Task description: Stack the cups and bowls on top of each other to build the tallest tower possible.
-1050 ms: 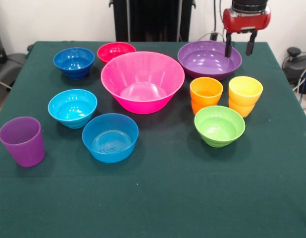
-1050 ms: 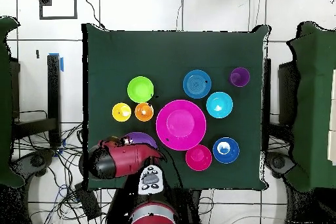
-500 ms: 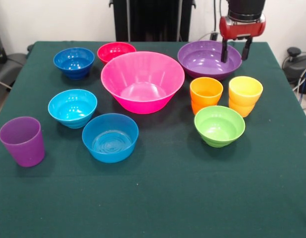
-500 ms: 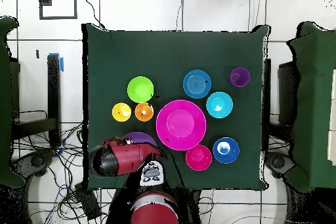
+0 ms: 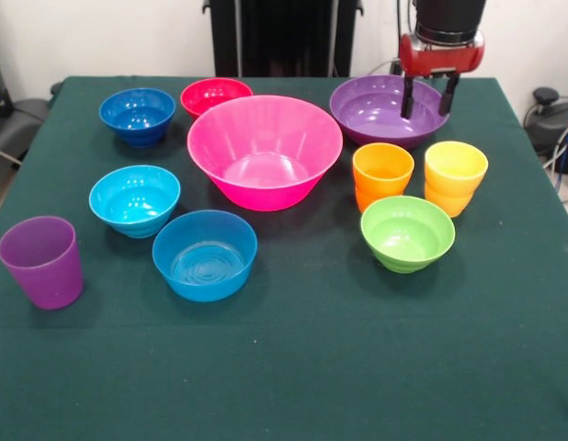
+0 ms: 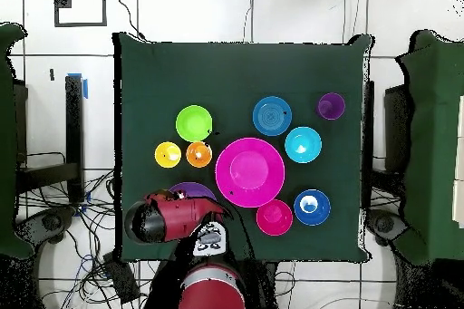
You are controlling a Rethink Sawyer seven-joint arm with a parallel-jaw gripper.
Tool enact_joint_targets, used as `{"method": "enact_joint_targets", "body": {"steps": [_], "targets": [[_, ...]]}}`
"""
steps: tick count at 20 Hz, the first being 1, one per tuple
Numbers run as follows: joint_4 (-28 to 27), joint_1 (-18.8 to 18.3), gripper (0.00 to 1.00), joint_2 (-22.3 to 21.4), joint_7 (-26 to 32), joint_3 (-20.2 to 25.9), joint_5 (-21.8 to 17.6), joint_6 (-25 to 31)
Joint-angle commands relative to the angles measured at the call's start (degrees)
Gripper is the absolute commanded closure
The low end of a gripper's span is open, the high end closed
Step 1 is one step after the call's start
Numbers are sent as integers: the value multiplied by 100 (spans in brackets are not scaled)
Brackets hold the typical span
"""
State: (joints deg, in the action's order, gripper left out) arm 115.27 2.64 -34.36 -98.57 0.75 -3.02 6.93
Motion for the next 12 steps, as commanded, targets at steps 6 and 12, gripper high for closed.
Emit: {"method": "enact_joint_targets", "body": {"steps": [6, 12], "targets": [[-411, 97, 0, 65, -754, 198, 21, 27], [-409, 84, 0, 96, -762, 221, 21, -12]]}}
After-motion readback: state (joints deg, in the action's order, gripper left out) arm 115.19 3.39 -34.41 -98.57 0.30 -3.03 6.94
